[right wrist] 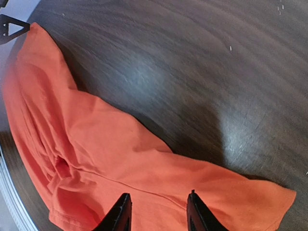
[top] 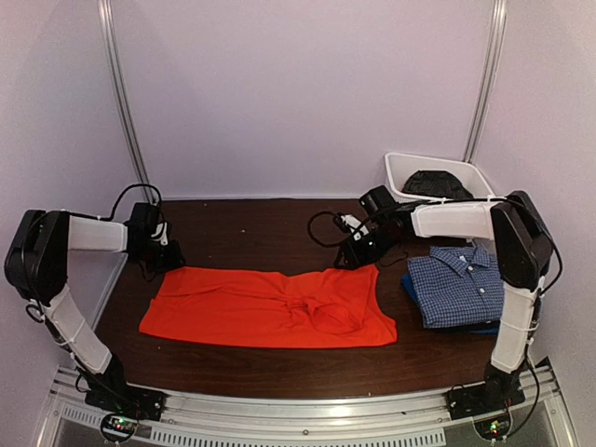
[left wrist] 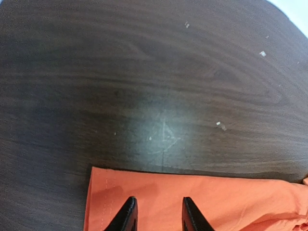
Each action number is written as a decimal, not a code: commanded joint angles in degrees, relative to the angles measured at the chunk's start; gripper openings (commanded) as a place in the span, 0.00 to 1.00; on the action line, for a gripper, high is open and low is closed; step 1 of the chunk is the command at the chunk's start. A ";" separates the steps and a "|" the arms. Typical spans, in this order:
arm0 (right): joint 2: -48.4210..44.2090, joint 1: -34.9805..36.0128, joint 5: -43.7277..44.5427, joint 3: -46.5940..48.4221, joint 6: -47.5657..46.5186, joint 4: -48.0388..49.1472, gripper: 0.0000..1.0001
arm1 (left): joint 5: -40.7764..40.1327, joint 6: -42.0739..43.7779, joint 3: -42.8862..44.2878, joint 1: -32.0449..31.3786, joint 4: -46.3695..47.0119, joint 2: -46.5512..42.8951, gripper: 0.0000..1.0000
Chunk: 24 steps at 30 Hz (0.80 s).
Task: Fold and stack the mixed laundry pile
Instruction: Adjust the rectangle-folded T-shirt at the center of the board.
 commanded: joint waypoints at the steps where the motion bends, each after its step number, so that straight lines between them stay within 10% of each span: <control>1: 2.50 -0.21 5.15 -4.16 1.13 -1.43 0.39 | -0.95 -2.07 -1.90 -0.25 1.74 3.71 0.30; 17: 11.33 -4.76 3.25 10.89 1.60 -2.64 0.39 | -3.11 -3.92 -3.35 5.70 3.73 -1.03 0.28; 24: -6.22 -4.83 -3.91 -5.38 5.31 2.66 0.42 | 0.67 8.06 3.37 -12.83 7.79 -5.61 0.43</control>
